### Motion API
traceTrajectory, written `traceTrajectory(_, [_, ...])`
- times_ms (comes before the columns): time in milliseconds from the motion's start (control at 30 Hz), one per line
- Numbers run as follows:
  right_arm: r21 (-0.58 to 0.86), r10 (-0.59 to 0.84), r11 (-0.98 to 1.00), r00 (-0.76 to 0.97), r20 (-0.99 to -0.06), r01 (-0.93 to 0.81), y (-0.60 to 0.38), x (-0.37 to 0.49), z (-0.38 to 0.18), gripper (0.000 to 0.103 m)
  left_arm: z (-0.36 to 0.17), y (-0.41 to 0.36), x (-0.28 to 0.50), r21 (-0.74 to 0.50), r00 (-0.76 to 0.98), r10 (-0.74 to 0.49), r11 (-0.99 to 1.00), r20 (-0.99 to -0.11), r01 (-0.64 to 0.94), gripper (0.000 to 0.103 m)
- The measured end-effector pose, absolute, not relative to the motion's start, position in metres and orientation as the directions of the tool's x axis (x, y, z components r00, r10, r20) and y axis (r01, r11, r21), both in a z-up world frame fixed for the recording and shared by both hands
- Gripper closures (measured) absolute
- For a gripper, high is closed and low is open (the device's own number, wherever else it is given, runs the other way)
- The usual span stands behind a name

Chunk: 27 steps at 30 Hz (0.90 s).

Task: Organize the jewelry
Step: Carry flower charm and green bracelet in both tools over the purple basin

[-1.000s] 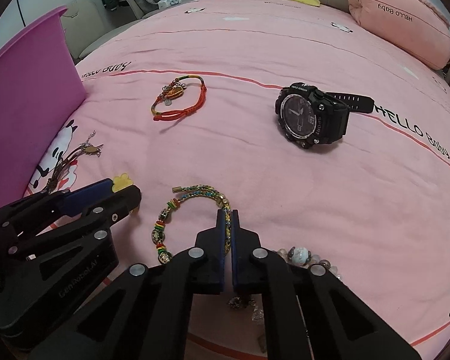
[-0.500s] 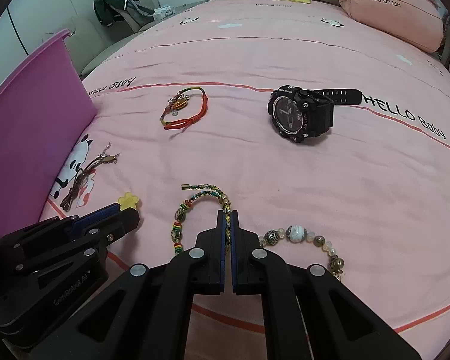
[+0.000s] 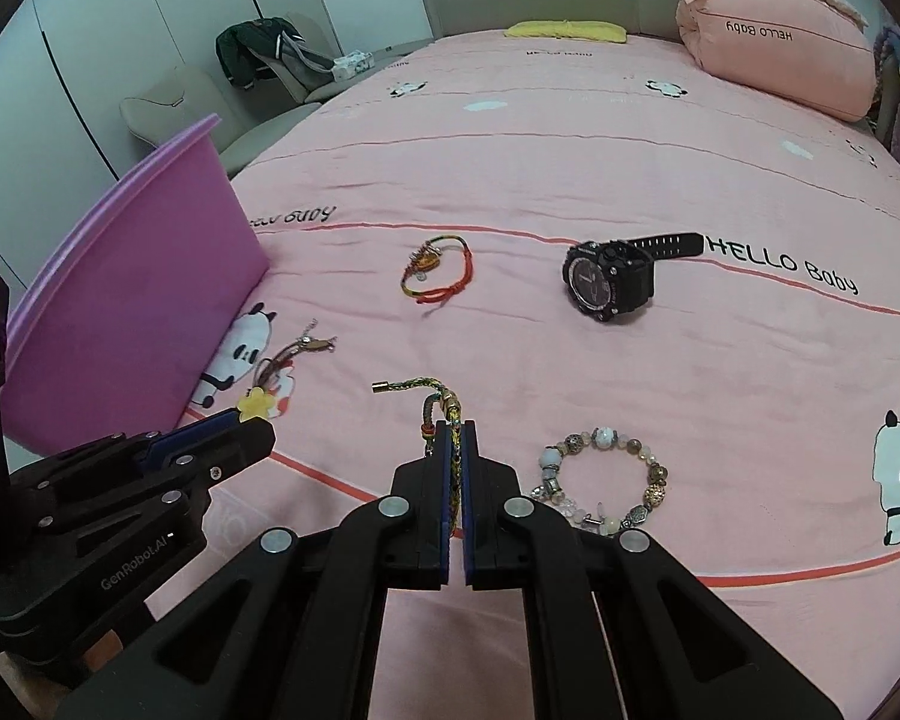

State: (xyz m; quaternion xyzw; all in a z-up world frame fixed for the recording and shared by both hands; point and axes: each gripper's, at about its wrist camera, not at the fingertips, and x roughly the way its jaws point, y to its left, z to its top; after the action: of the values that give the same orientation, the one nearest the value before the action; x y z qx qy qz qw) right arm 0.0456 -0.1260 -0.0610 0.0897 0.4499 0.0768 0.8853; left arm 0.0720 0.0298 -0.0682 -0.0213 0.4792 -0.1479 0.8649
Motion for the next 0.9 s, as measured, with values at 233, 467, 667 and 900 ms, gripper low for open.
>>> traceTrajectory(233, [0.246, 0.262, 0.962, 0.638, -0.724, -0.115, -0.098, 0.033, -0.012, 0.1, -0.017, 0.057, 0.057, -0.175, 0.566, -0.293, 0.951, -0.771, 0.253, 0.087])
traceTrajectory(467, [0.262, 0.328, 0.943, 0.694, -0.641, -0.204, -0.057, 0.032, 0.043, 0.1, 0.038, 0.099, 0.054, -0.152, 0.661, -0.276, 0.959, -0.697, 0.241, 0.087])
traceTrajectory(667, [0.292, 0.41, 0.911, 0.704, -0.58, -0.291, -0.014, 0.044, 0.079, 0.1, 0.076, 0.145, 0.059, -0.148, 0.729, -0.243, 0.97, -0.64, 0.193, 0.087])
traceTrajectory(900, [0.304, 0.483, 0.876, 0.684, -0.547, -0.376, 0.047, 0.067, 0.1, 0.1, 0.096, 0.205, 0.066, -0.131, 0.781, -0.15, 0.988, -0.607, 0.088, 0.086])
